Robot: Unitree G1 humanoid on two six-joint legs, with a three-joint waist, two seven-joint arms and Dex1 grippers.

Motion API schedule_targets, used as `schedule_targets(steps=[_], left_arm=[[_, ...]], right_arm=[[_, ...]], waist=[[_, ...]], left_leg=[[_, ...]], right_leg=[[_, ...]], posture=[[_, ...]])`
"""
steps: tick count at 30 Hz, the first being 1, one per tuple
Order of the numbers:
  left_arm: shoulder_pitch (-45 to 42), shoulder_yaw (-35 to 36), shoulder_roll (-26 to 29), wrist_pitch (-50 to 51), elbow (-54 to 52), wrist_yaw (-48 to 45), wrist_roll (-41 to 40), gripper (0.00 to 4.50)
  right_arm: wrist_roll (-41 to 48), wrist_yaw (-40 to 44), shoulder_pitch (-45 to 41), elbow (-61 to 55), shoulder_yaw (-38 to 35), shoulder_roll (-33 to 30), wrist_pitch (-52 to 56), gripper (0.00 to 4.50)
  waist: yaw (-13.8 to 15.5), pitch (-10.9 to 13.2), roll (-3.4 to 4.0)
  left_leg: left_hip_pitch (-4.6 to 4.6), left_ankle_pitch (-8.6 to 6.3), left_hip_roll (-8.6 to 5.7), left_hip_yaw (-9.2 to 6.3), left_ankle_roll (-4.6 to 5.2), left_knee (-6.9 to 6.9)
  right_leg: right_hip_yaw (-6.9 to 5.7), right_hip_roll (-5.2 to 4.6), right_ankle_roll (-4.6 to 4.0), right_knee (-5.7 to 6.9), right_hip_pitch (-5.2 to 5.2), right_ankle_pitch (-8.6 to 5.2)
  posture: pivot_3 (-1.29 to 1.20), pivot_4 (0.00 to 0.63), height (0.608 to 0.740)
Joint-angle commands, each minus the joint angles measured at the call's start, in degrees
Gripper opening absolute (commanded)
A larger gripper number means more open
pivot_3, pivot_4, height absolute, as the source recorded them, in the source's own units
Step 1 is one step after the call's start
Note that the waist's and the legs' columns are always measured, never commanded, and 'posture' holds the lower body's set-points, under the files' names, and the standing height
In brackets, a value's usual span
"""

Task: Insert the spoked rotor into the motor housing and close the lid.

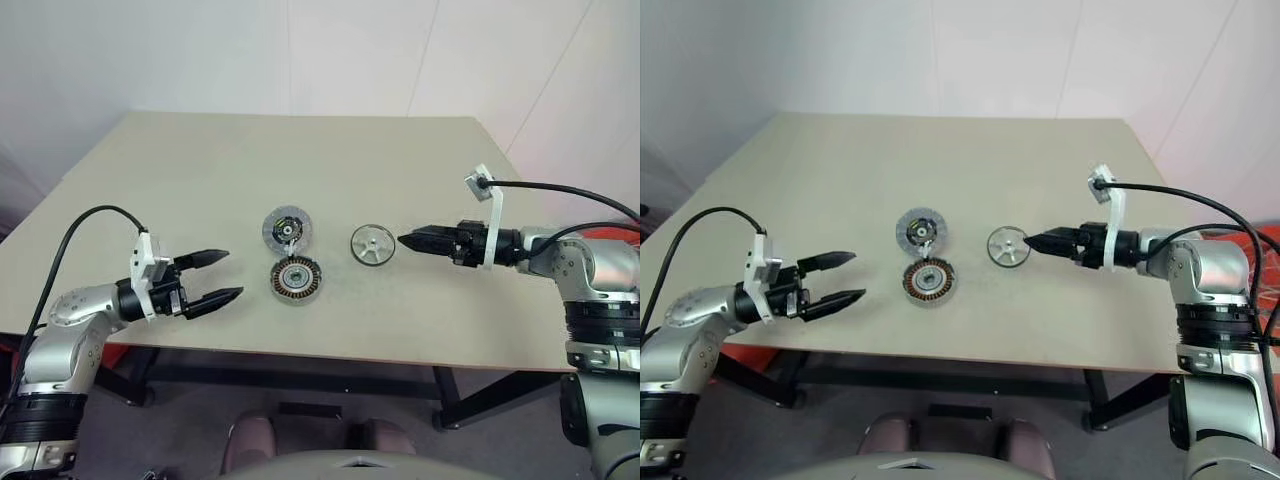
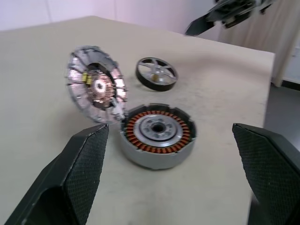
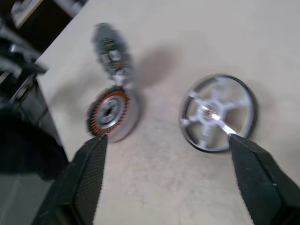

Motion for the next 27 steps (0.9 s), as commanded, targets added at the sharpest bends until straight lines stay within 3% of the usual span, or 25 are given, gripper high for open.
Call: schedule_targets(steps=[1, 8, 19, 22, 27], left_arm=[[-1.6, -0.6, 0.4, 0.1, -2.1, -0.3, -0.4, 4.5], [-1.6, -0.5, 0.6, 0.8, -3.3, 0.2, -1.0, 4.5], [-2.4, -0.9, 0.4, 1.1, -3.2, 0.5, -0.7, 4.5], [-2.8, -1.0, 0.3, 1.0, -2.9, 0.5, -0.5, 4.5], [-2.9, -1.1, 0.2, 0.8, -2.7, 0.6, -0.2, 4.5]], right_arm=[[0.0, -5.0, -6.0, 9.6, -2.2, 2.7, 0.9, 4.49], [-0.2, -12.1, -12.2, 25.6, -5.4, 6.1, 0.5, 4.49], [0.7, -12.6, -10.0, 29.1, -6.0, 9.1, -0.7, 4.49], [1.2, -12.7, -9.7, 28.7, -6.6, 9.8, -0.3, 3.89], [1.4, -13.6, -9.6, 29.1, -7.4, 10.5, -0.7, 2.13]], waist=[[-0.1, 0.0, 0.0], [0.2, 0.0, 0.02], [0.1, 0.0, 0.01], [0.1, 0.0, 0.01], [0.2, 0.0, 0.02]], left_leg=[[0.0, 0.01, 0.0, 0.02, -0.01, 0.02], [-0.31, 0.02, 0.01, 0.02, -0.03, 0.07], [-0.32, 0.03, 0.04, 0.05, -0.05, 0.11], [-0.29, 0.04, 0.04, 0.05, -0.07, 0.12], [-0.34, 0.04, 0.03, 0.05, -0.07, 0.12]], right_leg=[[0.01, 0.0, -0.03, 0.07, -0.03, 0.02], [0.0, 0.0, -0.49, 0.36, -0.36, 0.23], [0.0, 0.0, -0.5, 0.47, -0.45, 0.21], [0.0, 0.0, -0.48, 0.49, -0.43, 0.2], [0.0, 0.0, -0.51, 0.5, -0.47, 0.21]], posture=[[0.0, 0.0, 0.74], [0.0, 0.0, 0.74], [0.0, 0.0, 0.74], [0.0, 0.0, 0.74], [0.0, 0.0, 0.74]])
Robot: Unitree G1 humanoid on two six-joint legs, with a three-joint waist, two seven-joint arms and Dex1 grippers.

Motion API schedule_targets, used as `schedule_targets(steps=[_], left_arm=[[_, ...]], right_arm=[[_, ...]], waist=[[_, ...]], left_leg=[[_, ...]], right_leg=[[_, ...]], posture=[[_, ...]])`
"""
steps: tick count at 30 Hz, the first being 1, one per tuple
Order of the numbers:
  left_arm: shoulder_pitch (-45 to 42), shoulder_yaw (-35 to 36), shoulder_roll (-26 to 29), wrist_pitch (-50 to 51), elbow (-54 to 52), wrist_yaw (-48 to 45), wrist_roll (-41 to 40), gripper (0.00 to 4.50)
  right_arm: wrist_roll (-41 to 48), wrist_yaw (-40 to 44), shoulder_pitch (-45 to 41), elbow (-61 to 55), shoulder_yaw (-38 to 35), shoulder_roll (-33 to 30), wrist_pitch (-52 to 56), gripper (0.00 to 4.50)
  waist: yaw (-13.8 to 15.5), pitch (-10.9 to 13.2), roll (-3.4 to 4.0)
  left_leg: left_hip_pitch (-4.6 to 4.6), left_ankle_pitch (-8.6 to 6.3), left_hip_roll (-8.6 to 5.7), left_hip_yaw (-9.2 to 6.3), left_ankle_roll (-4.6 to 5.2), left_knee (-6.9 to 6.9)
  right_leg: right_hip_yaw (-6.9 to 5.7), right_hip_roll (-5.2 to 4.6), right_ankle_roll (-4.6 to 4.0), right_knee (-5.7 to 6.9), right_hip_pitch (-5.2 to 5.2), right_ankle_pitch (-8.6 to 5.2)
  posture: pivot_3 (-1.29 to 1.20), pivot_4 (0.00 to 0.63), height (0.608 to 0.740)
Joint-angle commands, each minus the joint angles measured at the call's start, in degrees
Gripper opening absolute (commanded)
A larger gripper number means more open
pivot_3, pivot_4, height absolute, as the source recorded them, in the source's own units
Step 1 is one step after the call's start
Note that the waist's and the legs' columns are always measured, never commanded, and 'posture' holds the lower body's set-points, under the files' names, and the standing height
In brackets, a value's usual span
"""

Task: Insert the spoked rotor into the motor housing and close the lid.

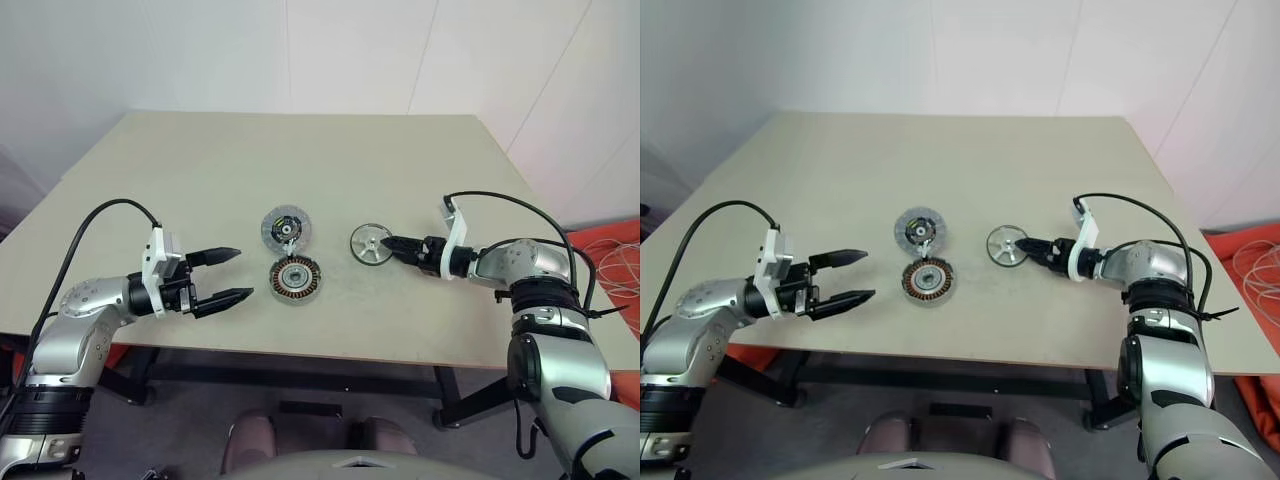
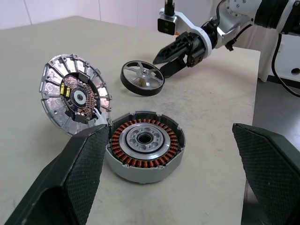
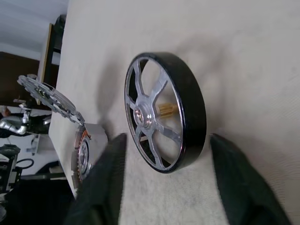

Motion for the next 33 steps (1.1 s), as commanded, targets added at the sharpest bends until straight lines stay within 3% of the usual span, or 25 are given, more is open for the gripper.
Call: schedule_targets(steps=[1, 5, 6, 12, 16, 22, 29, 33], left_arm=[[-1.1, 0.2, 0.3, -0.5, -1.2, 0.2, -0.1, 4.5], [-1.1, 0.2, 0.3, -0.7, -1.0, 0.5, 0.1, 4.5], [-1.0, 0.3, 0.3, -0.7, -1.0, 0.6, 0.1, 4.5], [0.0, 1.1, 0.7, -1.2, -0.8, 0.6, 0.1, 4.5], [1.8, 2.7, 1.4, -2.1, -0.9, 0.6, 0.1, 4.5], [4.9, 4.4, 2.0, -2.7, -1.0, 0.8, -0.1, 4.5], [4.2, 5.9, 4.0, -3.7, 2.0, 0.2, 0.4, 4.5], [3.4, 5.9, 4.4, -3.9, 2.6, 0.2, 0.3, 4.5]], right_arm=[[1.5, -0.4, -1.0, -1.0, -2.0, 0.2, -0.2, 1.74], [2.2, -1.0, -1.2, -1.6, -3.0, 0.6, 1.3, 0.34], [2.7, -1.4, -1.2, -2.0, -3.5, 0.6, 2.3, 0.28], [7.4, -5.7, -0.9, -7.9, -9.5, 0.9, 13.7, 0.28], [12.0, -9.2, 1.8, -18.7, -13.7, 2.0, 26.0, 0.28], [30.4, -18.7, 6.0, -26.5, -9.8, 0.0, 27.1, 0.28], [51.2, -38.1, 4.9, -30.1, -10.3, 3.1, 27.1, 0.28], [66.4, -50.3, 4.9, -28.1, -6.4, 4.3, 24.7, 0.28]], waist=[[0.0, 0.0, 0.0], [0.0, 0.0, 0.0], [0.0, 0.0, 0.0], [0.1, 0.0, 0.0], [0.1, 0.0, 0.0], [0.3, 0.0, 0.02], [0.3, 0.0, 0.03], [0.4, 0.0, 0.03]], left_leg=[[-0.01, 0.0, 0.0, 0.0, 0.0, 0.0], [0.0, 0.0, 0.0, 0.0, 0.0, 0.0], [0.01, 0.0, 0.0, 0.0, 0.0, 0.0], [0.0, 0.0, 0.0, 0.0, 0.0, 0.0], [0.0, 0.0, 0.0, 0.0, 0.0, -0.03], [0.04, 0.0, 0.0, 0.01, -0.01, -0.04], [0.17, 0.05, 0.05, 0.03, -0.09, -0.06], [0.13, 0.07, 0.02, 0.02, -0.13, -0.06]], right_leg=[[0.0, 0.0, 0.0, 0.0, 0.0, 0.0], [0.0, 0.0, 0.0, 0.0, 0.0, 0.0], [0.0, 0.0, 0.0, 0.0, 0.01, 0.0], [0.0, 0.0, 0.0, 0.0, -0.01, 0.0], [0.0, 0.01, 0.0, 0.0, -0.02, 0.0], [0.01, 0.0, 0.31, -0.03, -0.01, -0.2], [0.01, 0.02, 0.39, -0.02, 0.03, -0.24], [0.01, 0.01, 0.4, -0.02, 0.02, -0.24]], posture=[[0.0, 0.0, 0.74], [0.0, 0.0, 0.74], [0.0, 0.0, 0.74], [0.0, 0.0, 0.74], [0.0, 0.0, 0.74], [0.0, 0.0, 0.74], [0.0, 0.0, 0.74], [0.0, 0.0, 0.74]])
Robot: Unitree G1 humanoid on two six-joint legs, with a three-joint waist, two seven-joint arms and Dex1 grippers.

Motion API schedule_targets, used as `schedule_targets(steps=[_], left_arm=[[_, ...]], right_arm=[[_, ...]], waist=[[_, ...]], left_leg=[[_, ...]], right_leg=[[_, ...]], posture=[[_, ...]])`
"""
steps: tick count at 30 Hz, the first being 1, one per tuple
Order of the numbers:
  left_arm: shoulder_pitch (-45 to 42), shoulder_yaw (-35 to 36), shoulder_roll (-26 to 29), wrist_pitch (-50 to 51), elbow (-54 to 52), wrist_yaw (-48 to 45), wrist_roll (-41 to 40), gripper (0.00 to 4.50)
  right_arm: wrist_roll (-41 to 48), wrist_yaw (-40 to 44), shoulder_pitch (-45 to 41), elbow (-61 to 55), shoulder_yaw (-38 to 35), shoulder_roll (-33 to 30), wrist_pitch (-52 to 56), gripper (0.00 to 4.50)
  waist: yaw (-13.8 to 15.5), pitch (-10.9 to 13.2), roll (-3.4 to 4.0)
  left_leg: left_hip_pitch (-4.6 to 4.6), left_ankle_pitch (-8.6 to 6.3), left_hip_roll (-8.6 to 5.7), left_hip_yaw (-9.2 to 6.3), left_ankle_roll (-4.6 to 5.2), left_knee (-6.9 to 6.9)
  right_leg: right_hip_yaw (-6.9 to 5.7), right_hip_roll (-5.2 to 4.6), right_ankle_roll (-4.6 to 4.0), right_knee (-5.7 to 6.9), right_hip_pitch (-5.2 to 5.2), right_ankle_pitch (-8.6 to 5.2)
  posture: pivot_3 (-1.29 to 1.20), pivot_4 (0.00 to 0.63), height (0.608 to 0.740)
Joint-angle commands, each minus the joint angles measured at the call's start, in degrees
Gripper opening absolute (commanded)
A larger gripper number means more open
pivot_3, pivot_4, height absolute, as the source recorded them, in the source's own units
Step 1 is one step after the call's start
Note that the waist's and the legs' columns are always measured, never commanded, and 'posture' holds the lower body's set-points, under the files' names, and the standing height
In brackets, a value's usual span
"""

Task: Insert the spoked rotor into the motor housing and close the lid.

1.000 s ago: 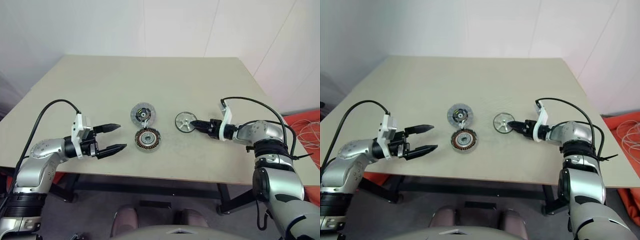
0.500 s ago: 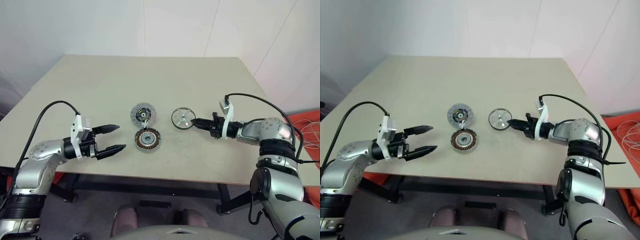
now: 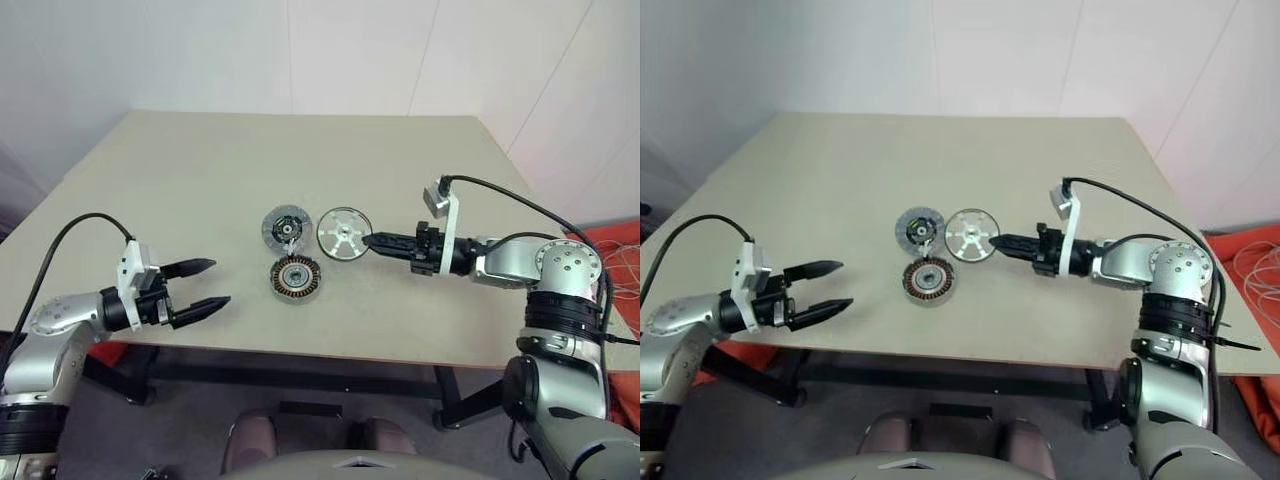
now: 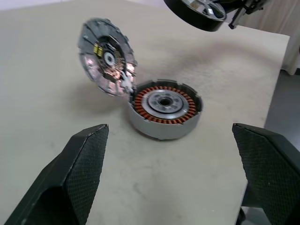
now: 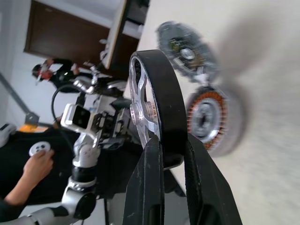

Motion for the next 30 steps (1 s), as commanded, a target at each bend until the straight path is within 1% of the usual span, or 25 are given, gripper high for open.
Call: schedule_targets(steps=[1, 2, 3, 4, 9, 14, 17, 23, 30], left_arm=[[-0.9, 1.9, 1.0, -1.1, -0.3, -0.2, -0.2, 4.5], [-0.9, 1.9, 1.0, -1.1, -0.3, -0.1, -0.2, 4.5], [-0.8, 1.9, 1.0, -1.1, -0.4, 0.0, -0.3, 4.5], [-0.8, 1.9, 1.0, -1.1, -0.5, 0.1, -0.3, 4.5], [-0.9, 1.8, 1.0, -1.0, -0.6, 0.5, -0.1, 4.5], [-1.2, 1.6, 0.8, -1.0, -0.6, 0.8, 0.3, 4.5], [-1.2, 1.3, 0.9, 0.1, -0.8, 0.9, 0.0, 4.5], [-1.1, 1.4, 0.5, -0.6, -1.1, 1.7, 0.6, 4.5], [-1.1, 1.1, 0.3, -0.4, -1.8, 2.6, 0.6, 4.5]], right_arm=[[18.3, -11.5, -1.4, 0.2, 5.0, -0.4, -4.0, 0.28], [24.1, -15.4, -0.8, 0.2, 8.5, -1.5, -6.6, 0.28], [27.7, -18.3, -0.5, -0.6, 10.6, -1.5, -9.0, 0.28], [29.4, -20.1, -0.6, -0.5, 11.8, -1.0, -10.5, 0.28], [30.1, -33.1, -0.6, 0.0, 12.7, 4.0, -15.9, 0.28], [30.1, -37.6, 0.2, -0.4, 11.2, 8.0, -15.9, 0.28], [30.1, -41.3, 2.1, -1.2, 11.0, 11.0, -16.9, 0.28], [30.1, -45.8, 6.3, -3.6, 11.2, 14.2, -17.4, 0.28], [30.1, -48.7, 6.0, -3.9, 10.7, 16.9, -18.4, 0.28]], waist=[[0.0, 0.0, 0.0], [0.0, 0.0, 0.0], [0.0, 0.0, 0.01], [-0.1, 0.0, 0.0], [-0.4, 0.0, -0.02], [-0.5, 0.0, -0.03], [-0.5, 0.0, -0.06], [-0.5, 0.0, -0.08], [-0.6, 0.0, -0.09]], left_leg=[[0.0, 0.0, 0.0, 0.0, 0.0, 0.0], [0.0, -0.01, 0.0, 0.0, 0.0, -0.01], [0.0, -0.01, 0.01, 0.0, 0.0, -0.05], [0.0, -0.01, 0.01, 0.0, 0.0, -0.1], [-0.19, 0.11, -0.02, -0.02, -0.21, -0.14], [-0.25, 0.14, -0.04, -0.05, -0.26, -0.14], [-0.25, 0.14, -0.04, -0.05, -0.27, -0.16], [-0.27, 0.15, -0.07, -0.08, -0.28, -0.17], [-0.25, 0.21, -0.06, -0.11, -0.38, -0.18]], right_leg=[[0.0, 0.0, 0.0, 0.0, -0.01, 0.0], [0.0, 0.0, 0.0, 0.0, -0.03, 0.0], [0.0, 0.0, 0.0, 0.0, -0.04, 0.0], [0.0, 0.01, 0.0, 0.0, -0.06, 0.0], [0.0, 0.01, 0.02, 0.0, -0.23, 0.0], [0.0, 0.01, 0.03, 0.0, -0.29, 0.0], [0.0, 0.01, 0.04, 0.0, -0.3, -0.01], [0.01, 0.0, 0.05, 0.0, -0.31, -0.01], [0.01, 0.01, 0.07, 0.03, -0.34, -0.01]], posture=[[0.0, 0.0, 0.74], [0.0, 0.0, 0.74], [0.0, 0.0, 0.74], [0.0, 0.0, 0.74], [0.0, 0.0, 0.74], [0.0, 0.0, 0.74], [0.0, 0.0, 0.74], [0.0, 0.0, 0.74], [0.0, 0.0, 0.74]])
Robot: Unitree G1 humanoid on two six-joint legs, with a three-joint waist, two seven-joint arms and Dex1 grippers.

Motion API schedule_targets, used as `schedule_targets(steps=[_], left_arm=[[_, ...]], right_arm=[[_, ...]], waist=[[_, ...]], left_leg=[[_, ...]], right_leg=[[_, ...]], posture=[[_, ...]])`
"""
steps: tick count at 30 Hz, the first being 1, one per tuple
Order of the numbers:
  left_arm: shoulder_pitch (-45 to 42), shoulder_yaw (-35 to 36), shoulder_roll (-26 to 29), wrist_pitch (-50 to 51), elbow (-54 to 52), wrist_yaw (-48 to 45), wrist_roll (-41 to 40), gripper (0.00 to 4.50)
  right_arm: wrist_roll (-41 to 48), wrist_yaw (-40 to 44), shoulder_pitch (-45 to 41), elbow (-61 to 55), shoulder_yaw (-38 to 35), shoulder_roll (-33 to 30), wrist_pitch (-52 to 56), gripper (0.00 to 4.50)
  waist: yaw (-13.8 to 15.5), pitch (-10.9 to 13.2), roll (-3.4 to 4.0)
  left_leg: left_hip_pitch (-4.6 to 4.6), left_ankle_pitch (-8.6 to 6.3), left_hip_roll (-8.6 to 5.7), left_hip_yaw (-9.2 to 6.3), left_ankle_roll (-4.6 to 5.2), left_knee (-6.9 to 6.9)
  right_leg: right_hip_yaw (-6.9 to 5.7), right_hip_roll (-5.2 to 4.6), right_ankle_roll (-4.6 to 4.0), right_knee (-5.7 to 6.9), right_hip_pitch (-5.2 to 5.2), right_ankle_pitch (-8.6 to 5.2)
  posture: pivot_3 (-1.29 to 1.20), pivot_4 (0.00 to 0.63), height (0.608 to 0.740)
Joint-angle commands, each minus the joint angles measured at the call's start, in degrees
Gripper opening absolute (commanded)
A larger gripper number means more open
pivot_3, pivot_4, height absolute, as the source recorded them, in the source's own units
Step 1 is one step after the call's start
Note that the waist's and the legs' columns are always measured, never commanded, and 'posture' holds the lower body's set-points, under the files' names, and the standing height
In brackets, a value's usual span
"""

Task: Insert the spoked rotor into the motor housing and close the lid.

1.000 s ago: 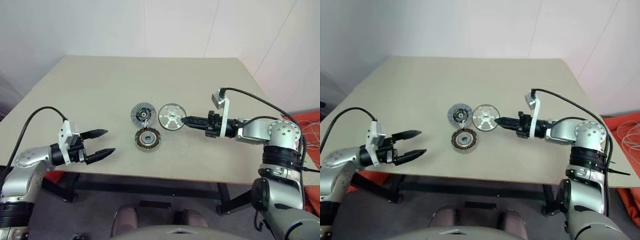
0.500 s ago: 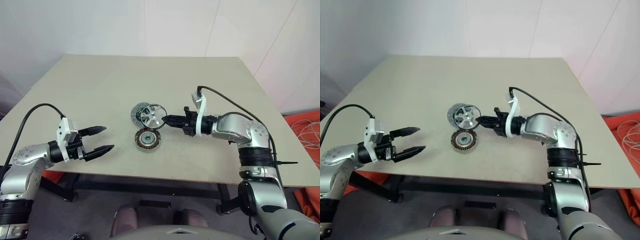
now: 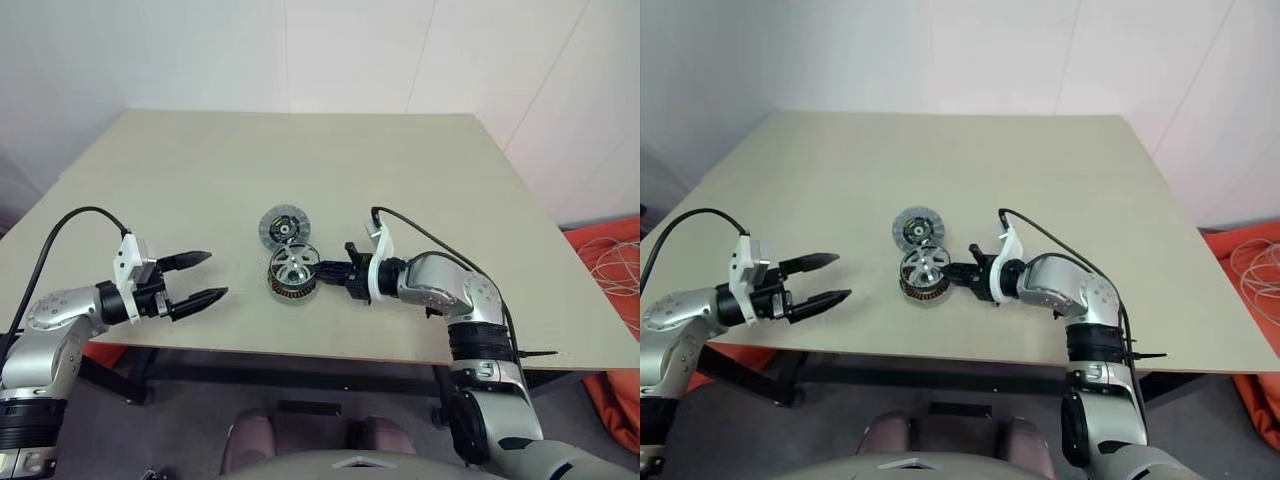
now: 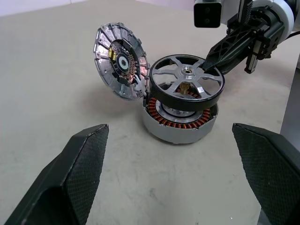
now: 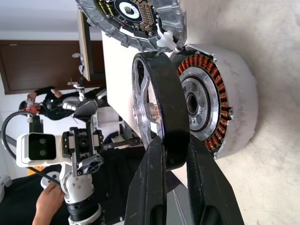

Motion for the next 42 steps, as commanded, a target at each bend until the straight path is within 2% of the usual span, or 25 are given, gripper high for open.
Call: schedule_targets(steps=[1, 16, 28, 29, 34, 36, 38, 41, 42], left_arm=[[-1.0, 0.7, 0.2, -0.6, -1.8, 0.6, -0.1, 4.5], [-0.9, 0.3, 0.2, -0.4, -2.3, 1.1, -0.1, 4.5], [-1.9, -0.4, -0.3, -1.2, -1.1, 0.7, 0.4, 4.5], [-2.0, -0.6, -0.4, -1.2, -0.9, 0.6, 0.4, 4.5], [-2.6, -1.0, -0.7, -1.6, -0.3, 0.4, 0.8, 4.5], [-2.9, -1.2, -0.8, -1.7, 0.1, 0.2, 0.9, 4.5], [-3.5, -1.5, -1.0, -1.8, 0.6, 0.0, 1.1, 4.5], [-4.2, -1.8, -1.2, -2.1, 1.4, -0.2, 1.4, 4.5], [-4.5, -2.0, -1.3, -2.2, 1.7, -0.3, 1.5, 4.5]], right_arm=[[2.1, -1.1, -1.5, -2.6, -0.9, 1.0, -0.3, 0.28], [2.1, -3.1, -1.9, -2.7, 0.2, 0.9, -0.5, 0.28], [2.1, -3.5, -3.0, -3.8, 0.2, -0.2, -1.4, 4.25], [2.1, -3.5, -3.3, -3.9, 0.0, -0.4, -1.4, 4.47], [2.1, -1.7, -5.7, -5.9, -0.8, -3.3, -0.2, 4.47], [2.1, 0.2, -6.5, -6.3, -0.1, -6.2, 1.0, 4.47], [2.1, 3.6, -8.1, -7.3, 2.8, -12.6, 3.3, 4.47], [-8.4, 15.1, -10.6, -13.8, 7.2, -21.5, 8.1, 4.47], [-17.5, 23.7, -10.8, -19.1, 11.0, -24.7, 5.9, 4.47]], waist=[[0.0, 0.0, 0.0], [0.0, 0.0, -0.01], [0.0, 0.0, -0.01], [0.0, 0.0, -0.01], [0.1, 0.0, -0.02], [0.1, 0.0, -0.02], [0.2, 0.0, -0.02], [0.5, 0.0, -0.01], [0.5, 0.0, -0.02]], left_leg=[[0.0, 0.0, 0.0, -0.01, 0.0, 0.0], [-0.01, 0.01, -0.01, -0.01, -0.01, -0.02], [0.0, 0.02, -0.01, -0.02, -0.04, -0.02], [0.0, 0.02, -0.02, -0.02, -0.04, -0.02], [-0.01, 0.03, -0.02, -0.02, -0.06, -0.02], [-0.02, 0.03, -0.03, -0.02, -0.06, -0.01], [-0.02, 0.04, -0.04, -0.03, -0.06, -0.01], [-0.02, 0.03, -0.12, -0.06, -0.06, 0.01], [-0.02, 0.03, -0.13, -0.06, -0.06, 0.01]], right_leg=[[0.0, 0.0, 0.0, 0.0, 0.0, 0.0], [0.0, 0.0, 0.01, 0.0, 0.0, 0.0], [0.0, 0.0, 0.01, 0.03, 0.0, 0.0], [0.01, 0.0, 0.01, 0.03, 0.01, 0.0], [0.01, 0.0, 0.02, 0.04, 0.01, 0.01], [0.01, 0.0, 0.02, 0.04, 0.01, 0.01], [0.01, 0.0, 0.03, 0.05, 0.03, 0.01], [0.02, -0.01, 0.07, 0.02, 0.1, 0.02], [0.02, -0.01, 0.09, 0.02, 0.1, 0.01]], posture=[[0.0, 0.0, 0.74], [0.0, 0.0, 0.74], [0.0, 0.0, 0.74], [0.0, 0.0, 0.74], [0.0, 0.0, 0.74], [0.0, 0.0, 0.74], [0.0, 0.0, 0.74], [0.0, 0.0, 0.74], [0.0, 0.0, 0.74]])
